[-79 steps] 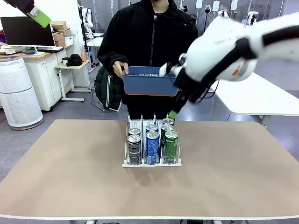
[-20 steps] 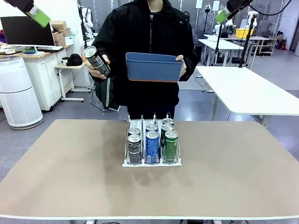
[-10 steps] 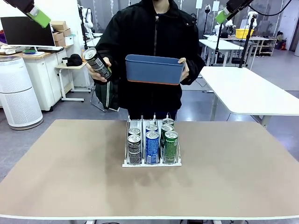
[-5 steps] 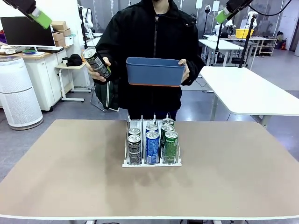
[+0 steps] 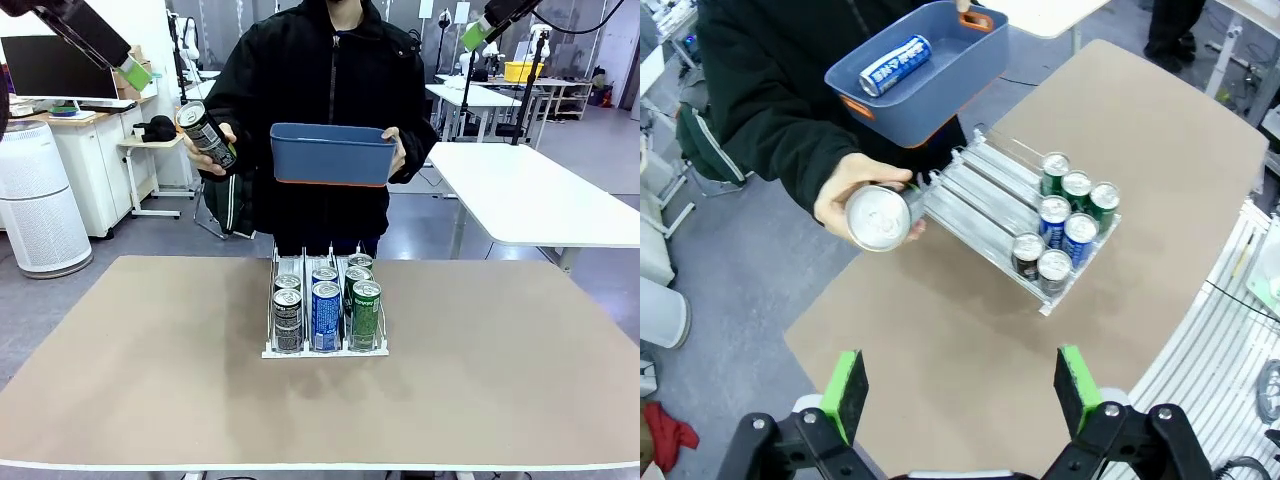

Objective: Fill the beverage cans into the dispenser.
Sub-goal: Pick up the Pepsi coke handed by the human.

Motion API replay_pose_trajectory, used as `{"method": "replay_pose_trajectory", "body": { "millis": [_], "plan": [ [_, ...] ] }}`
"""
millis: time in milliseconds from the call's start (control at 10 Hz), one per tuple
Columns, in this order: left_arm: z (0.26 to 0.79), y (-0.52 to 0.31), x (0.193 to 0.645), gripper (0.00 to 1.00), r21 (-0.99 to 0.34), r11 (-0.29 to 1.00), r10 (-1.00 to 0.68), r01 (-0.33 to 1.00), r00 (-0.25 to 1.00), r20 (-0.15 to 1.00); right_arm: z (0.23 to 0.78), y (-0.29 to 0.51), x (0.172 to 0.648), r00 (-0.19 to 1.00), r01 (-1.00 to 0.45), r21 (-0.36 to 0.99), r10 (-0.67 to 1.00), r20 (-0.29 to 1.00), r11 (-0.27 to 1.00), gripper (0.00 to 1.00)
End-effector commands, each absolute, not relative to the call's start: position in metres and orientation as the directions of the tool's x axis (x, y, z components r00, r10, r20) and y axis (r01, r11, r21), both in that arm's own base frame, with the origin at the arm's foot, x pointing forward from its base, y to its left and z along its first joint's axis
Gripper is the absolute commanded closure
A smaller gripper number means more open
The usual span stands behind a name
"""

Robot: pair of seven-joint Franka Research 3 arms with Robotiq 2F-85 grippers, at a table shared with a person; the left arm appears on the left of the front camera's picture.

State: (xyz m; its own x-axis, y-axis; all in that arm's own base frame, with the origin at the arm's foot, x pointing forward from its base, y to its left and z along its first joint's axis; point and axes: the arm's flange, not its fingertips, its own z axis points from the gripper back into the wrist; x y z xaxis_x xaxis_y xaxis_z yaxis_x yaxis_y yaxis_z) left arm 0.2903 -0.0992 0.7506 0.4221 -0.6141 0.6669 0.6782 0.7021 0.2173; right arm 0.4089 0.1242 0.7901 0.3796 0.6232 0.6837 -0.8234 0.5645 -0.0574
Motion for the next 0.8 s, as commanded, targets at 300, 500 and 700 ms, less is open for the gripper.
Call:
{"method": "replay_pose_trajectory", "body": {
  "millis": [300, 500, 700],
  "plan": [
    [0.723, -0.102, 0.336, 0.0, 0.184, 0.686, -0.581, 0.704, 0.377, 0.721, 0.791, 0.124, 0.41, 0.38, -0.822, -0.051, 0.614, 0.692, 0.567, 0.01],
    [0.719, -0.103, 0.357, 0.0, 0.208, 0.688, -0.57, 0.695, 0.341, 0.747, 0.791, 0.124, 0.41, 0.38, -0.822, -0.051, 0.614, 0.692, 0.567, 0.01],
    [0.712, -0.108, 0.37, 0.0, 0.168, 0.671, -0.567, 0.723, 0.354, 0.744, 0.791, 0.124, 0.41, 0.38, -0.822, -0.051, 0.614, 0.692, 0.567, 0.01]
  ]
}}
